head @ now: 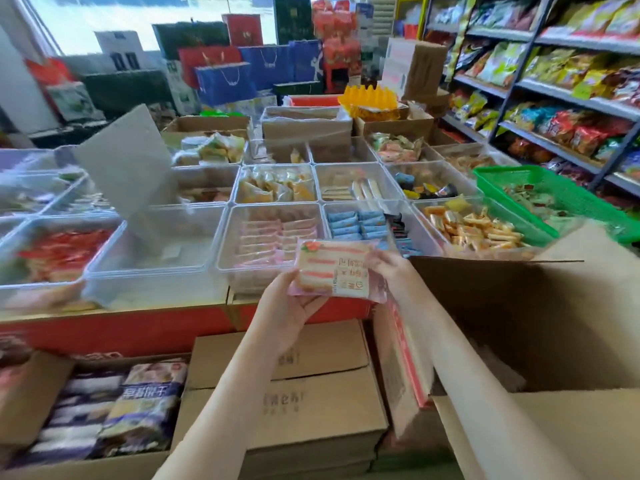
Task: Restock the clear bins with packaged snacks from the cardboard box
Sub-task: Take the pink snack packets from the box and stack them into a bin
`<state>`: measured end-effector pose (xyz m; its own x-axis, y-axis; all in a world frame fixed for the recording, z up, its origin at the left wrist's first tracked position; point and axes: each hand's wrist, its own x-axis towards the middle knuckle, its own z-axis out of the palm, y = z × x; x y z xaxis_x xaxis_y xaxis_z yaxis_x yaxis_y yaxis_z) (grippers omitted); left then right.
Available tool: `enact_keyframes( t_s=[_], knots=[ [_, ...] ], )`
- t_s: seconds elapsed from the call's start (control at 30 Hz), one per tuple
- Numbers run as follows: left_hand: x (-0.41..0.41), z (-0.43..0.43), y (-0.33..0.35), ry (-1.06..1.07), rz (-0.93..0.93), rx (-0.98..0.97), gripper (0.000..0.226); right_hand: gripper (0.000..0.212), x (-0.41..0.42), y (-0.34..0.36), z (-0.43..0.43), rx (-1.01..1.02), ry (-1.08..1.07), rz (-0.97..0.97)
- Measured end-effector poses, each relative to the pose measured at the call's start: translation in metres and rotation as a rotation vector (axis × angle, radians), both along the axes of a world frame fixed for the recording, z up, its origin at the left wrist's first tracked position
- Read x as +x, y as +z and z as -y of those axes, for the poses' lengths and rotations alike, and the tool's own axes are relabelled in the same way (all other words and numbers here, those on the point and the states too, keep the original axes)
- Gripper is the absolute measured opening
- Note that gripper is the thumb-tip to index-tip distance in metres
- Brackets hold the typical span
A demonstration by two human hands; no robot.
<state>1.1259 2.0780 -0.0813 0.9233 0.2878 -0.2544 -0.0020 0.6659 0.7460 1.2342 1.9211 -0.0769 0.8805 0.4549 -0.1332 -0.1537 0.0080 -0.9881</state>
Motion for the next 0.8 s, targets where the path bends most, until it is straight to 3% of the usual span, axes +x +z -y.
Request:
enact_keyframes(
  t_s=[0.23, 0.33, 0.4, 0.5, 0.63, 0.7, 0.8],
  knots=[
    [-0.012, -0.115, -0.022, 0.204, -0.182, 0.042, 0.035, 0.021, -0.014, -0.026, -0.106, -0.045, 0.122, -0.102],
    [-0.013, -0.138, -0.027, 0.239, -0.184, 0.146, 0.026, 0.023, -0.012, -0.035, -0.126, -0.107, 0.171, -0.129],
    [-0.011, -0.15, -0.033, 0.241, -0.192, 0.297, 0.016, 0.027, -0.006, -0.039, -0.135, -0.286, 0.158, -0.025],
    [-0.004, -0.168, -0.04, 0.145, -0.226, 0.754, 0.011, 0.059, 0.009, -0.03, -0.143, -0.567, 0.113, 0.345],
    [0.017, -0.172, -0.031, -0.166, -0.256, 1.336, 0.02, 0.043, 0.027, -0.01, -0.167, -0.605, 0.477, 0.693],
    [0.033, -0.173, -0.021, -0.19, -0.241, 1.409, 0.023, 0.035, 0.034, -0.007, -0.183, -0.632, 0.6, 0.724],
    [0.056, -0.181, -0.006, -0.147, -0.224, 1.398, 0.021, 0.022, 0.053, -0.002, -0.201, -0.595, 0.583, 0.714]
  ],
)
